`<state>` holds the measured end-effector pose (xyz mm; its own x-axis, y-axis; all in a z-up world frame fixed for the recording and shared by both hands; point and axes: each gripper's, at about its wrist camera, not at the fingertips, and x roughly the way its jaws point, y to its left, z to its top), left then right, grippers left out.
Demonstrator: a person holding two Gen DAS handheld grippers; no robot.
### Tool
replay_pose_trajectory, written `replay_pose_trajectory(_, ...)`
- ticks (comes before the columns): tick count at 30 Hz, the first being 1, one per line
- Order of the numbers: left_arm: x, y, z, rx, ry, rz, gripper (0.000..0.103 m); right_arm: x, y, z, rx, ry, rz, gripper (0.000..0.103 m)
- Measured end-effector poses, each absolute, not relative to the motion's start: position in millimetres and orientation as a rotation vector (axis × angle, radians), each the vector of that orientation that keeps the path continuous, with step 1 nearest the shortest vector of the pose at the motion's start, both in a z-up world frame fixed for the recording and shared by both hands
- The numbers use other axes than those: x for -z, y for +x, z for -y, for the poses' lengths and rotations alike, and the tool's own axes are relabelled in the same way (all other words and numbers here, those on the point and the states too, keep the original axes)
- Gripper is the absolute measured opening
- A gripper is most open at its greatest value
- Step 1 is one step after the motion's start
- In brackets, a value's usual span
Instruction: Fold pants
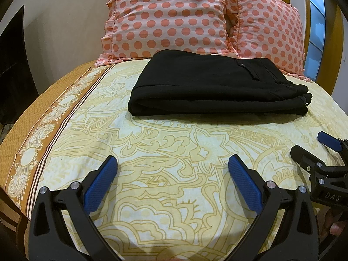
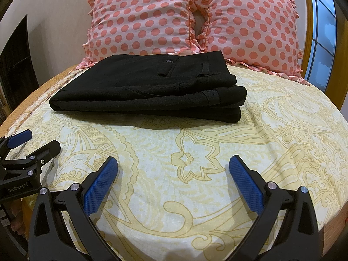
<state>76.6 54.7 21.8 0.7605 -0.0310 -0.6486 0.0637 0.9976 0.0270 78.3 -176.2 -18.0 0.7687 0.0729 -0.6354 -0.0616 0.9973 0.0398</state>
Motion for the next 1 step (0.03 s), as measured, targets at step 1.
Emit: replay_pose_trajectory(1,-22.0,76.7,-54.6,0.053,0.049,-0.707,0.101,18.0,78.3,176.2,-0.073,0.017,-0.690,0.102)
